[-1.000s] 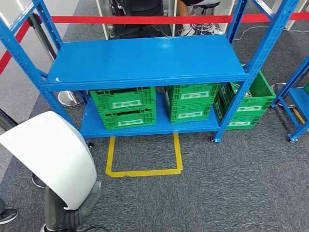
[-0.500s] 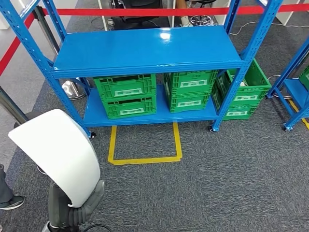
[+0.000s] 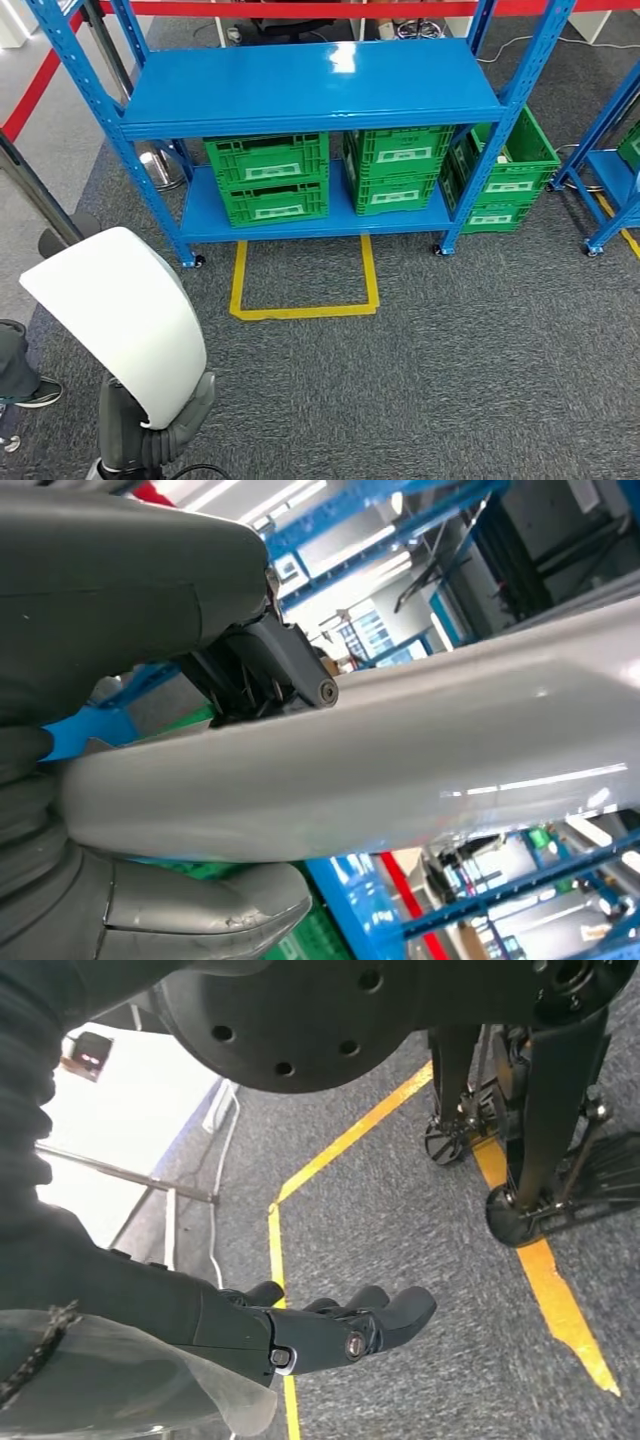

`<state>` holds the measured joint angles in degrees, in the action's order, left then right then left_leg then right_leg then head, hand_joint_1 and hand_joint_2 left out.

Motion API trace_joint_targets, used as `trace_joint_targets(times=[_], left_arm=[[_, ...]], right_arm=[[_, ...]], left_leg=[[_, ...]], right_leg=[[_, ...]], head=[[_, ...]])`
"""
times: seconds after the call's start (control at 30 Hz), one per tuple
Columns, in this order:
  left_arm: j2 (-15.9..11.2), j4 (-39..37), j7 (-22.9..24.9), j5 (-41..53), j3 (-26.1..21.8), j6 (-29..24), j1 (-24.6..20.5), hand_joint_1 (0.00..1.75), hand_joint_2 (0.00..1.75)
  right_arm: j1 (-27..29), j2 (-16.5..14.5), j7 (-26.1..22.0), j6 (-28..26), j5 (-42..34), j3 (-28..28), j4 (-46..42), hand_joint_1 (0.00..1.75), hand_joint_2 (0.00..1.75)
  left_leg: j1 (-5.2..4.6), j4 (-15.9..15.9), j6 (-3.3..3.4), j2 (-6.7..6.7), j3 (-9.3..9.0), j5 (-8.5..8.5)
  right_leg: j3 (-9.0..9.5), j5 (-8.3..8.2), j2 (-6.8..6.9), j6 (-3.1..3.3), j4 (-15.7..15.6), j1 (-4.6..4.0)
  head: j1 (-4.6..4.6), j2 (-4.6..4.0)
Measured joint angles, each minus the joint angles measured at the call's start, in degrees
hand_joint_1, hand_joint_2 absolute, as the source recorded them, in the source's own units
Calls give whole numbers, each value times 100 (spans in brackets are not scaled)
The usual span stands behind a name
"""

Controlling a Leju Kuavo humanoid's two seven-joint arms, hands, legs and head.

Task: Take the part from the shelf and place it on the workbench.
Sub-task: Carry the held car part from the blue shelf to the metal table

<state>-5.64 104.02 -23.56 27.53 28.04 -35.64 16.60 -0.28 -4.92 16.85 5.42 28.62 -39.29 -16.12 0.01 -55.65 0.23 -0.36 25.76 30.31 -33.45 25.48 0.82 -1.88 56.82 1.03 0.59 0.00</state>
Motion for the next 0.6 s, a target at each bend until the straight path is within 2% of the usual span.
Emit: trace_joint_targets(times=[0.03, 0.07, 0.1, 0.17, 0.2, 0.23, 0.27, 0.3, 0.33, 0.37, 0.4, 0.43, 0.47, 0.53, 0.57, 0.6], left_arm=[[1, -1, 0, 1, -2, 11, -6, 175, 175], [4, -2, 0, 2, -3, 27, -14, 175, 175], [8, -2, 0, 3, -5, 43, -23, 175, 175], [13, -8, 3, 2, -10, 74, -32, 175, 175], [14, -13, 5, 1, -11, 88, -33, 175, 175], [14, -19, 8, -3, -13, 102, -34, 175, 175], [15, -24, 9, -10, -14, 116, -36, 175, 175], [17, -27, 8, -20, -15, 131, -41, 175, 175], [20, -28, 8, -31, -17, 145, -47, 175, 175], [24, -29, 4, -42, -19, 158, -55, 175, 175], [29, -29, -1, -51, -21, 171, -64, 175, 175], [36, -30, -8, -56, -22, 184, -73, 175, 175], [43, -31, -16, -60, -24, 197, -83, 175, 175], [51, -34, -28, -63, -24, 224, -95, 175, 175], [53, -36, -35, -67, -24, 236, -97, 175, 175], [53, -40, -43, -70, -24, 248, -98, 175, 175]], right_arm=[[5, 0, 0, 3, 7, -6, 0, 0, 175], [10, 0, -1, 5, 16, -16, 0, 0, 175], [13, 0, -1, 5, 24, -28, -1, 0, 175], [20, -2, 2, 8, 43, -58, -1, 0, 175], [24, -5, 5, 16, 52, -74, -1, 0, 175], [28, -9, 8, 26, 62, -91, -1, 0, 175], [31, -12, 9, 37, 71, -110, -3, 0, 175], [31, -14, 9, 48, 82, -128, -8, 0, 175], [31, -14, 9, 57, 93, -148, -18, 0, 175], [29, -15, 9, 68, 110, -169, -34, 0, 175], [26, -16, 8, 81, 130, -191, -53, 0, 175], [26, -20, 8, 95, 149, -216, -68, 0, 175], [27, -25, 3, 106, 167, -242, -83, 0, 175], [41, -52, -3, 127, 205, -289, -101, 0, 175], [48, -67, -6, 133, 229, -315, -115, 0, 175], [53, -81, -3, 140, 253, -341, -128, 0, 175]], left_leg=[[2, 31, 47, 15, 33, -40], [8, 62, 101, 31, 77, -85], [13, 86, 150, 46, 132, -133], [-13, 57, 210, 61, 275, -220], [-33, 31, 224, 67, 355, -265], [-53, 1, 232, 75, 440, -311], [-70, -33, 235, 82, 526, -351], [-82, -74, 233, 86, 613, -389], [-88, -120, 224, 87, 694, -423], [-99, -169, 208, 87, 764, -453], [-106, -211, 186, 90, 819, -492], [-108, -238, 163, 95, 857, -537], [-105, -248, 137, 101, 887, -591], [-96, -254, 80, 93, 940, -649], [-90, -311, 41, 78, 972, -542], [-79, -471, -2, 63, 1011, -316]], right_leg=[[-35, 32, -12, -35, 13, 7], [-92, 164, -28, -59, 104, 9], [-171, 386, -46, -72, 295, 9], [-366, 938, -64, -77, 994, 13], [-424, 1084, -65, -80, 1351, 12], [-427, 1093, -65, -82, 1600, 11], [-357, 971, -65, -76, 1676, 8], [-186, 774, -65, -61, 1537, 3], [63, 613, -63, -39, 1234, -3], [376, 565, -61, -15, 814, -18], [655, 598, -59, 7, 396, -30], [829, 673, -62, 22, 96, -45], [917, 737, -67, 34, -79, -61], [823, 675, -66, 77, -141, -53], [760, 617, -58, 118, -151, -40], [682, 546, -47, 163, -161, -23]], head=[[3, 0], [12, 0], [21, 0], [44, 0], [47, 0], [51, 0], [50, 0], [50, 0], [52, 0], [52, 0], [50, 0], [48, 0], [47, 0], [55, -1], [55, -1], [48, -1]])
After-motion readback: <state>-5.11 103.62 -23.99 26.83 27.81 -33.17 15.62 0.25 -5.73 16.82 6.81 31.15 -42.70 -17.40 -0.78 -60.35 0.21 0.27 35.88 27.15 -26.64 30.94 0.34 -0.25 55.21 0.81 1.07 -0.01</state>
